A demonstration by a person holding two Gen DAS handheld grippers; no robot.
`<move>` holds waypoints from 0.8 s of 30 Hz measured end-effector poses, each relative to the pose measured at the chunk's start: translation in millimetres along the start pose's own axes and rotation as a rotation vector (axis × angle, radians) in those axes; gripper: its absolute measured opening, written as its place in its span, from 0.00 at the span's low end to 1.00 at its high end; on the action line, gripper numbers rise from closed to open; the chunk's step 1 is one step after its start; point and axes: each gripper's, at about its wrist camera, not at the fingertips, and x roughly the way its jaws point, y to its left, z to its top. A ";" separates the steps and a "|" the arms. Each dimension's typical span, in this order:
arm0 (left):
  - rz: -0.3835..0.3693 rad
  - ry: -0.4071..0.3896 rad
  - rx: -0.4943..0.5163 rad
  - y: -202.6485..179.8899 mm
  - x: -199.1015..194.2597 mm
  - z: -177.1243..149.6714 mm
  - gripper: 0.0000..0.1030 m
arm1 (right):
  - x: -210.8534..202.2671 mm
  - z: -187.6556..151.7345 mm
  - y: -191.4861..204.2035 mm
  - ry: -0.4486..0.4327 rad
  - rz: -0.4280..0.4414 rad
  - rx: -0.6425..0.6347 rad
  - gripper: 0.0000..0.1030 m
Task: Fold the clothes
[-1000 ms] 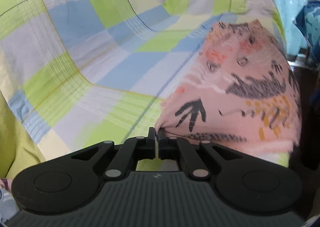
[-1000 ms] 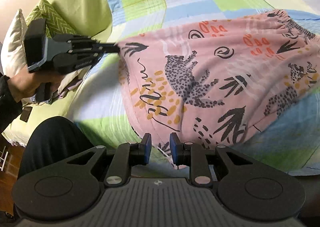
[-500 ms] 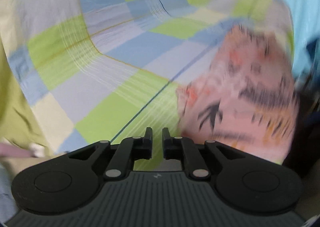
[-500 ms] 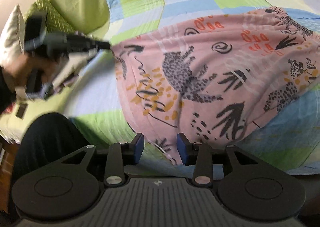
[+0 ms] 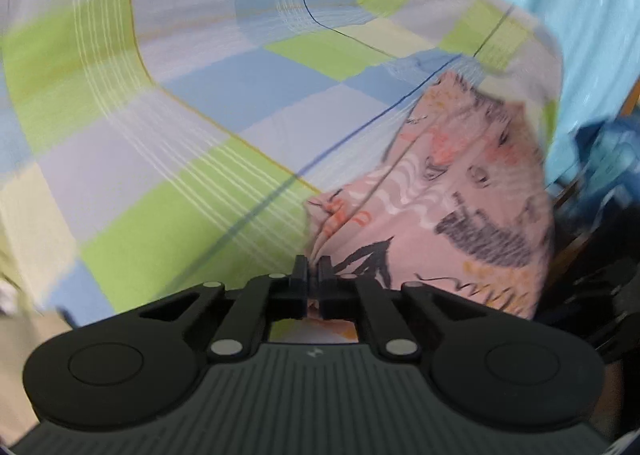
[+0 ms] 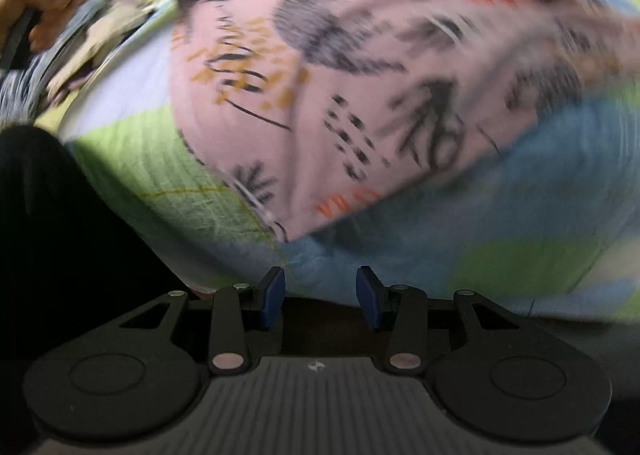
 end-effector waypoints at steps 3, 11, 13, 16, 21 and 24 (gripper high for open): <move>0.029 0.030 0.052 -7.4 5.9 -0.8 0.02 | -1.1 -3.0 -12.8 -0.014 0.039 0.092 0.42; 0.091 0.044 0.079 -7.5 -5.5 7.6 0.07 | -43.5 9.8 -31.0 -0.180 0.012 0.121 0.42; 0.097 0.042 0.078 -6.0 -10.6 14.9 0.08 | -64.1 19.4 -44.3 -0.259 -0.015 0.132 0.50; 0.082 0.021 0.107 -16.3 -11.4 36.2 0.14 | -85.0 35.7 -74.1 -0.349 -0.057 0.184 0.57; -0.033 -0.030 0.206 -56.0 17.2 92.9 0.25 | -96.2 66.8 -144.9 -0.431 -0.062 0.343 0.57; -0.106 -0.036 0.276 -91.0 52.7 128.5 0.27 | -87.4 73.7 -189.0 -0.411 -0.043 0.456 0.57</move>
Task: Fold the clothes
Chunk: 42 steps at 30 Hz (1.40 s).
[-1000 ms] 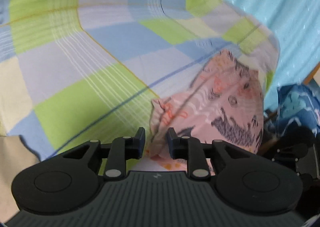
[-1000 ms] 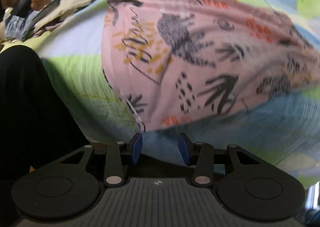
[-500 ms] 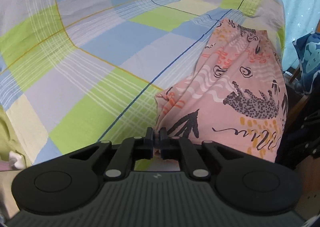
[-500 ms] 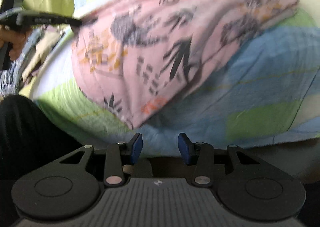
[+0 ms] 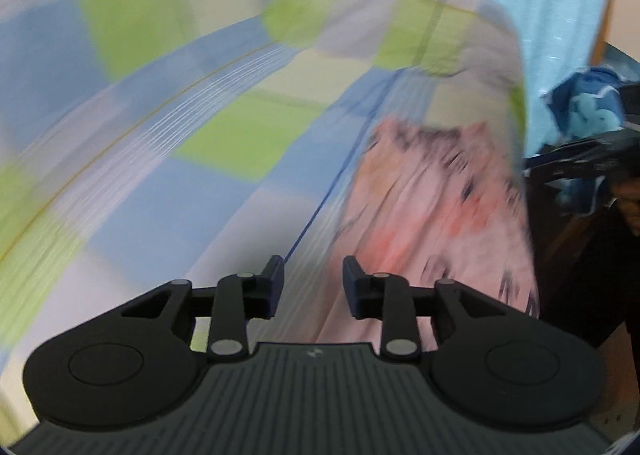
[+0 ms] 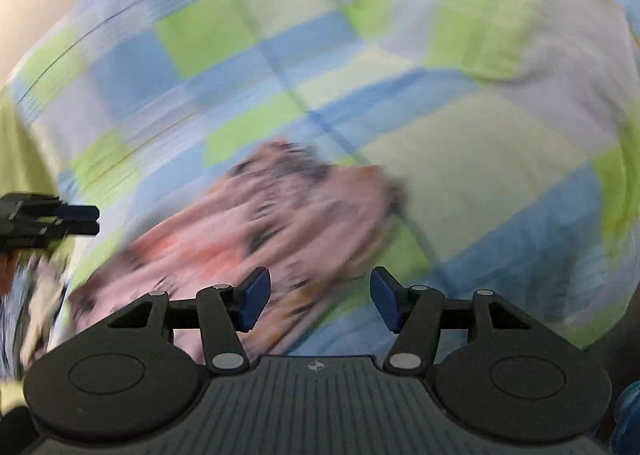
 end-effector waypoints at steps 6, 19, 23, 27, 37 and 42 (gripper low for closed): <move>-0.124 0.066 0.070 -29.2 90.0 57.1 0.32 | 17.9 5.4 -28.2 -0.013 0.100 0.134 0.59; -0.200 0.126 0.074 -34.3 145.2 74.4 0.04 | 41.1 10.3 -42.3 -0.048 0.214 0.275 0.06; -0.161 0.067 0.102 -36.0 132.2 79.8 0.02 | 32.6 17.3 -28.1 -0.083 0.185 0.178 0.05; -0.116 0.010 0.102 -25.2 121.9 100.0 0.01 | 29.0 41.6 -17.4 -0.126 0.177 0.107 0.05; 0.005 -0.107 0.020 11.2 141.3 159.4 0.02 | 63.0 137.8 -26.1 -0.236 0.092 -0.013 0.05; 0.050 -0.045 -0.095 28.8 169.6 153.3 0.05 | 111.1 163.0 -37.5 -0.162 0.035 -0.079 0.19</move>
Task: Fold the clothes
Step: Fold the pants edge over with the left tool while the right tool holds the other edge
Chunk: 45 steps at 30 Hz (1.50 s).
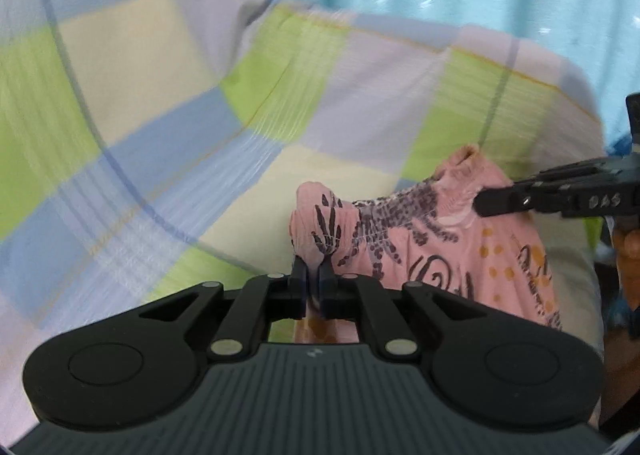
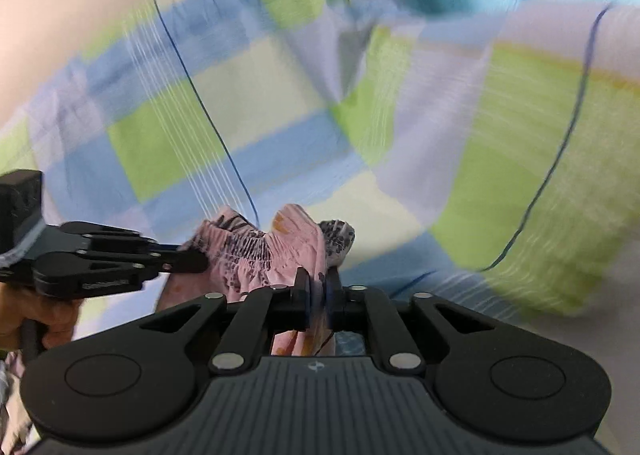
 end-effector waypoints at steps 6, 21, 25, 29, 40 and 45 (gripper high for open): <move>0.014 0.064 -0.003 12.0 -27.5 -38.3 0.16 | -12.8 -13.6 -2.9 0.012 -0.165 -0.054 0.35; -0.085 0.214 -0.105 19.2 -146.1 -190.9 0.37 | -124.2 -158.1 77.2 0.090 0.009 0.061 0.50; -0.107 0.153 -0.143 24.5 -168.2 -198.8 0.37 | -133.6 -179.7 102.9 0.107 -0.002 -0.027 0.50; -0.077 0.123 -0.125 27.2 -184.4 -205.6 0.37 | -137.2 -198.5 131.7 0.131 -0.049 -0.234 0.50; -0.141 0.108 -0.260 38.3 -181.2 -226.4 0.04 | -128.2 -257.4 182.4 0.188 -0.202 -0.741 0.45; -0.103 0.117 -0.254 43.4 -180.1 -230.4 0.03 | -121.2 -270.5 184.9 0.208 -0.258 -0.896 0.40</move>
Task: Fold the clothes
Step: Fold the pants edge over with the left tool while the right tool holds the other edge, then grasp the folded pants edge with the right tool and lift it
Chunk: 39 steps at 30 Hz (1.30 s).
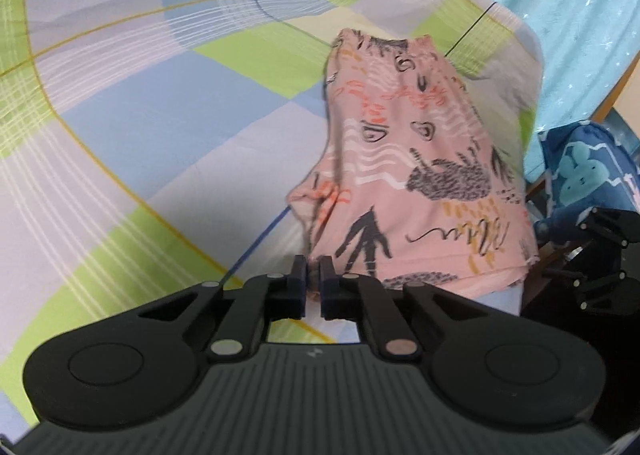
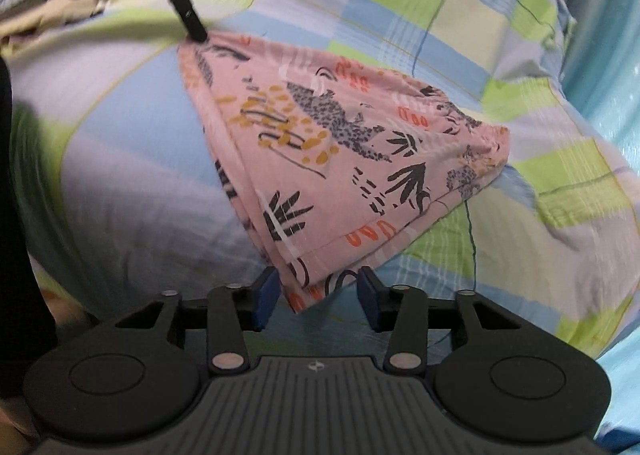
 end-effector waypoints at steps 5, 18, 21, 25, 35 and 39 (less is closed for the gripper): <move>-0.026 -0.009 -0.010 -2.6 -5.4 0.1 0.05 | 6.2 1.9 15.0 -0.017 -0.032 -0.176 0.38; 0.094 -0.034 0.184 -18.0 -24.8 -7.8 0.10 | 15.7 -2.8 26.4 -0.008 -0.048 -0.363 0.00; 0.190 -0.019 0.378 -36.2 -26.6 -18.3 0.16 | 9.9 -3.7 18.8 0.002 -0.037 -0.306 0.00; 0.325 0.001 0.703 -63.1 -20.9 -39.4 0.25 | 3.4 -7.6 17.7 0.007 -0.029 -0.270 0.00; 0.449 0.018 1.260 -91.8 9.6 -70.2 0.26 | 5.2 -7.8 23.2 0.008 -0.045 -0.268 0.10; 0.499 0.021 1.487 -95.3 22.4 -91.5 0.29 | 4.5 -8.3 23.3 0.005 -0.045 -0.279 0.20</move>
